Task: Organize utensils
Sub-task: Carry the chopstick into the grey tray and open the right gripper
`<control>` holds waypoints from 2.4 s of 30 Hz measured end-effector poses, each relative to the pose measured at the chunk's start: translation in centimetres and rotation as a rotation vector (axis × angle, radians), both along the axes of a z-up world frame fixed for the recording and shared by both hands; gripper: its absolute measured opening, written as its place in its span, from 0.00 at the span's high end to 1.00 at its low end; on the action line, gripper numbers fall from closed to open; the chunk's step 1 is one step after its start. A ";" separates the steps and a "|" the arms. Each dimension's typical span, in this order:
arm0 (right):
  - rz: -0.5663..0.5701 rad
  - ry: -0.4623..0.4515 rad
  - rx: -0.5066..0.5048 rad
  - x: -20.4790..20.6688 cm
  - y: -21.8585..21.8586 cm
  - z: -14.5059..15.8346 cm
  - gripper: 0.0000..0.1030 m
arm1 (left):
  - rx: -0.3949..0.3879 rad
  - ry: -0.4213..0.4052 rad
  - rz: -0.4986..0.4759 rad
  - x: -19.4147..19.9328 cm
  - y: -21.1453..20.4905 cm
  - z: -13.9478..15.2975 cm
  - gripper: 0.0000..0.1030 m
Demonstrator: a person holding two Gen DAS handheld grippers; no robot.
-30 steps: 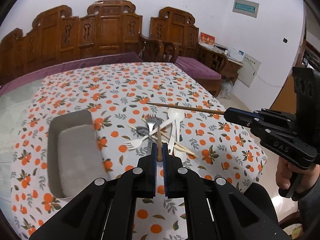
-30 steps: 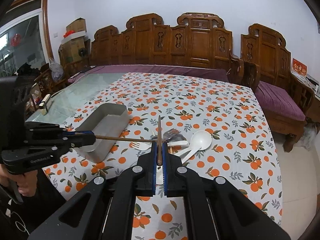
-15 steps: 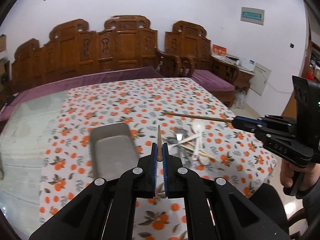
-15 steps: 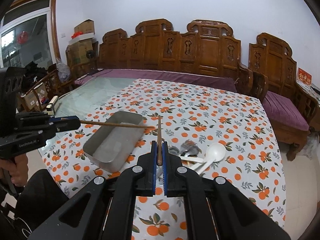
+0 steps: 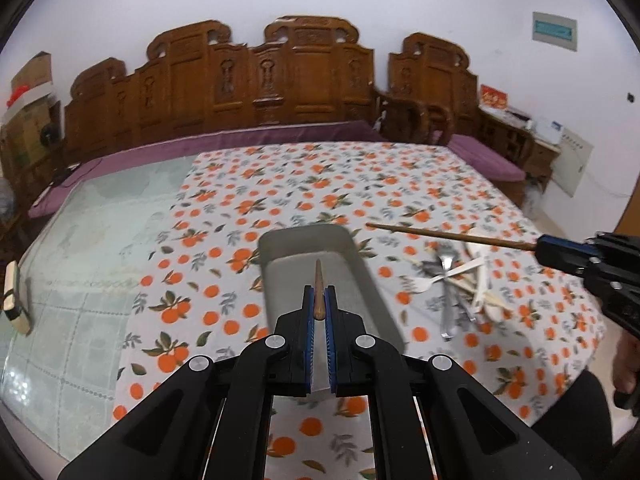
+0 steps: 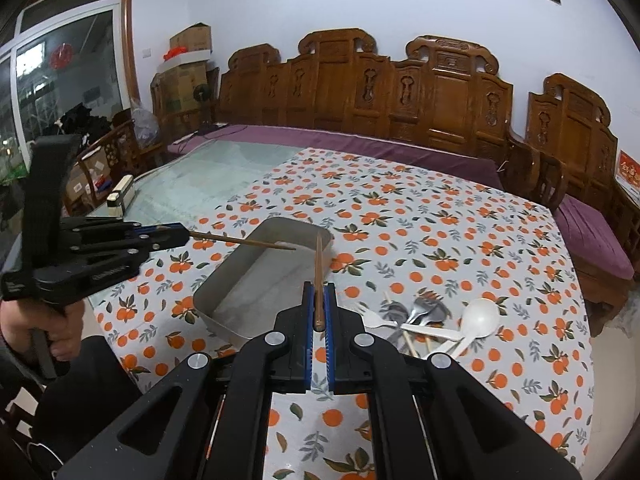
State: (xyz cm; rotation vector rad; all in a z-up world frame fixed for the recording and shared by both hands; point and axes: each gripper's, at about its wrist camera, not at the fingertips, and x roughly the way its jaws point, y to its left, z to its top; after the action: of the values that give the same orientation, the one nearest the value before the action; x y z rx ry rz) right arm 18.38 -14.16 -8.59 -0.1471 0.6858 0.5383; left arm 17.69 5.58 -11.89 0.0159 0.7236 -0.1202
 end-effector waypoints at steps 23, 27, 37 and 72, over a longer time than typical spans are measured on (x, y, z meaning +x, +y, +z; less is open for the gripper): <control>0.035 0.066 -0.041 1.9 5.0 -3.4 0.94 | -0.027 0.125 0.040 3.3 -0.6 -4.9 0.96; 0.035 0.071 -0.039 2.4 5.2 -3.6 0.94 | -0.054 0.131 0.037 3.6 0.0 -5.0 0.86; 0.034 0.071 -0.056 4.7 7.3 -4.9 0.94 | -0.004 0.055 0.054 3.5 2.2 -3.4 0.66; 0.064 0.185 0.003 4.9 7.4 -7.6 0.80 | -0.088 0.017 0.029 1.9 4.2 -2.6 0.47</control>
State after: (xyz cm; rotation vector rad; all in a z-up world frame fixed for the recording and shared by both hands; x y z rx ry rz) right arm 23.27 -6.73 -16.22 -0.1171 0.8625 0.6193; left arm 19.56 9.80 -14.46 -0.0795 0.7350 -0.1249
